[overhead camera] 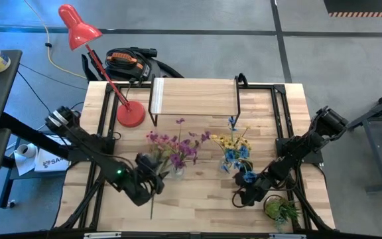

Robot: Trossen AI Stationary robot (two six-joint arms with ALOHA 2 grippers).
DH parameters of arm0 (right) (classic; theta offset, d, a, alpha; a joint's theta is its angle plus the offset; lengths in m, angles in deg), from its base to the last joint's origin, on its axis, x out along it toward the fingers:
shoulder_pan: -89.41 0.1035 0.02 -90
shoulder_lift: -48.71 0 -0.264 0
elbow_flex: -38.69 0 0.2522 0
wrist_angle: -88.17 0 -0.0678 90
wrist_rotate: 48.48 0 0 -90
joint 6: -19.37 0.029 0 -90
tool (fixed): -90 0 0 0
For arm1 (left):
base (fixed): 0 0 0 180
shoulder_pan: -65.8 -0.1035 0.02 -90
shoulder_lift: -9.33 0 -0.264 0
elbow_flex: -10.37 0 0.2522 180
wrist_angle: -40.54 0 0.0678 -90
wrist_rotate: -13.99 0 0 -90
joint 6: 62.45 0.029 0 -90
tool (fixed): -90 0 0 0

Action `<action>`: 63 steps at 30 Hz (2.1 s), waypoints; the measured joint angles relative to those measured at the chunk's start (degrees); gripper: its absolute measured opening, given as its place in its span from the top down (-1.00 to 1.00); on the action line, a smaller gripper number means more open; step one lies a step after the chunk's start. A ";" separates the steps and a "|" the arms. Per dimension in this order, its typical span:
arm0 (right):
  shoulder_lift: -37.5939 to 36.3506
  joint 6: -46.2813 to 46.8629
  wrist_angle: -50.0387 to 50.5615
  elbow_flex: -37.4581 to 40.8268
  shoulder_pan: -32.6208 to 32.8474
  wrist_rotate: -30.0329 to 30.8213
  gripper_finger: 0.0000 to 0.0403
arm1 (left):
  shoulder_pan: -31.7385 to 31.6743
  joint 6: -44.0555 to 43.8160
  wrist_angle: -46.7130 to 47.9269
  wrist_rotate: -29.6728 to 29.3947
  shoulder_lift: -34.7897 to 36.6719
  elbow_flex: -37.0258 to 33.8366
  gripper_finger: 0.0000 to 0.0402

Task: Pick and place flowers into a vace then onto a shelf
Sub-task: Put the pink flowers into the bottom vase

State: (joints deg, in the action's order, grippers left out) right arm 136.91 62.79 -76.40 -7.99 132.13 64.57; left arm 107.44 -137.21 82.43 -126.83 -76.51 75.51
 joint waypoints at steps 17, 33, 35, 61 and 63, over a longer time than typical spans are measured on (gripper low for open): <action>4.13 1.60 0.83 -0.02 -0.09 5.62 -0.48 | 1.49 -39.51 11.58 26.38 -9.27 -0.07 -0.49; 6.86 9.08 -1.17 -0.11 1.38 8.78 -0.48 | -3.27 -33.16 10.18 26.23 -14.26 0.37 -0.27; 6.87 9.07 -1.32 -0.10 1.33 8.68 -0.48 | -3.29 -33.07 11.69 25.84 -14.38 0.33 -0.11; 6.99 10.58 -1.57 0.00 1.31 10.66 -0.48 | 0.35 -54.53 32.13 19.59 -11.63 8.12 0.85; 6.99 10.59 -1.55 0.00 1.18 10.73 -0.48 | 0.84 -54.64 35.76 15.42 -10.93 11.77 0.85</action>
State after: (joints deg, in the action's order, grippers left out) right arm 143.91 73.38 -77.94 -7.99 133.31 75.30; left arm 108.28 -191.85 118.19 -111.41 -87.44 87.28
